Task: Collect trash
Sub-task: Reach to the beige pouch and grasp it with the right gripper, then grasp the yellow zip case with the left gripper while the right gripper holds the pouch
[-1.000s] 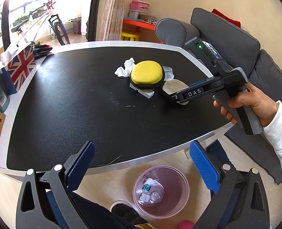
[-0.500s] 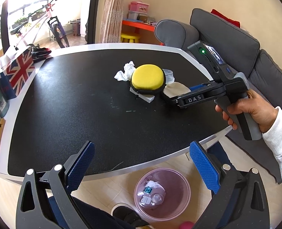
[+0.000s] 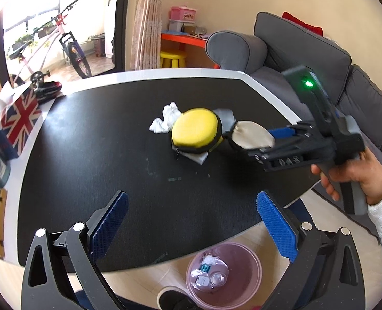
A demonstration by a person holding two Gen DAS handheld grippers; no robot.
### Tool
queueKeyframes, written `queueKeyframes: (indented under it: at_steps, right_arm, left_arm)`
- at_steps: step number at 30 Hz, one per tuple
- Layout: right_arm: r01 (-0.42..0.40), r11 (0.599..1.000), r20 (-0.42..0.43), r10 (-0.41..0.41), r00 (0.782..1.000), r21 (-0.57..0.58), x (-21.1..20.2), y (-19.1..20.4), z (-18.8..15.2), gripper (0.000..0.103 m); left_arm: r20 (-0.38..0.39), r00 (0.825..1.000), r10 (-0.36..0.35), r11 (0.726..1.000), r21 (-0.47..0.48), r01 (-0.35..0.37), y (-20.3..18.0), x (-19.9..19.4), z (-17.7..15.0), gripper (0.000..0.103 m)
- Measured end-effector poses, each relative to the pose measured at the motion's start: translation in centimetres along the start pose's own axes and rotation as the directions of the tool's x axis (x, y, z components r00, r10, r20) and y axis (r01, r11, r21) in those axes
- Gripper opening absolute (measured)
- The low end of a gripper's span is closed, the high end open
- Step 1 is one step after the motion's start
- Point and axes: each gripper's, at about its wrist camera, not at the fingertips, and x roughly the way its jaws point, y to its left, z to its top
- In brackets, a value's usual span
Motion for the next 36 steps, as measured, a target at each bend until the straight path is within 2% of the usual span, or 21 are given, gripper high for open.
queueKeyframes:
  at_steps: [8, 17, 24, 29, 36]
  right_arm:
    - [-0.005, 1.0, 0.037, 0.004, 0.999, 0.023, -2.4, -0.7, -1.2, 0.083]
    - [-0.005, 0.999, 0.043, 0.003, 0.999, 0.043, -3.8, -2.0, -2.4, 0.083]
    - [0.004, 0.999, 0.039, -0.006, 0.999, 0.049, -4.2, -2.6, -2.9, 0.083]
    - [0.005, 0.999, 0.041, -0.007, 0.999, 0.049, -4.4, -2.8, -3.0, 0.083]
    - [0.006, 0.998, 0.042, -0.008, 0.999, 0.055, -4.7, -3.2, -3.1, 0.083]
  left_arm:
    - [0.002, 1.0, 0.005, 1.0, 0.014, -0.005, 0.1, 1.5, 2.8, 0.096]
    - [-0.049, 0.999, -0.023, 1.0, 0.001, 0.023, 0.1, 4.5, 5.6, 0.096]
    - [-0.133, 0.99, -0.048, 0.999, -0.016, 0.047, -0.5, 7.3, 7.3, 0.096]
    - [-0.214, 0.976, -0.034, 0.999, -0.047, 0.025, -0.3, 10.0, 8.3, 0.096]
    - [-0.259, 0.965, -0.04, 0.994, -0.104, 0.013, 0.2, 11.6, 8.7, 0.096]
